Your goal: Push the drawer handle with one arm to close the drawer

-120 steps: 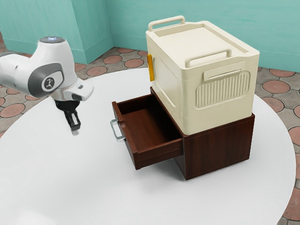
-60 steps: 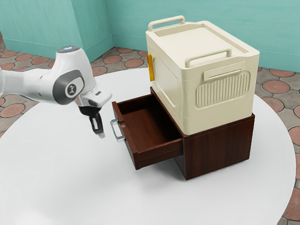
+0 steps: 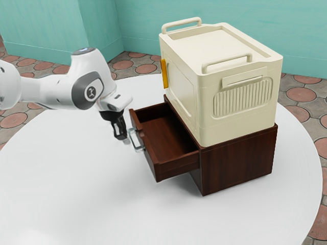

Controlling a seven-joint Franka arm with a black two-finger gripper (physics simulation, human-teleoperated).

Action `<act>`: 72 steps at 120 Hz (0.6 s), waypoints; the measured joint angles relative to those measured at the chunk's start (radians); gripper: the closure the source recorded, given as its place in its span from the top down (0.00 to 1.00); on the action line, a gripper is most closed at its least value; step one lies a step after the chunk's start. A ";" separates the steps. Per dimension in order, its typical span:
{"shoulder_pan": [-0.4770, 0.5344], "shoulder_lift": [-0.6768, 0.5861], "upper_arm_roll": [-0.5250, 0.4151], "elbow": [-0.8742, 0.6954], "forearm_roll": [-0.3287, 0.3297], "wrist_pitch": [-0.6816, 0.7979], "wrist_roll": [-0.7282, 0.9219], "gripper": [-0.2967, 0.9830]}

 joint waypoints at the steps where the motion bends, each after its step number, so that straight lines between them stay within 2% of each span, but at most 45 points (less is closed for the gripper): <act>1: 0.000 0.003 -0.002 0.003 -0.001 0.001 0.001 0.15; 72: -0.012 0.137 -0.062 0.139 -0.068 0.066 0.062 0.15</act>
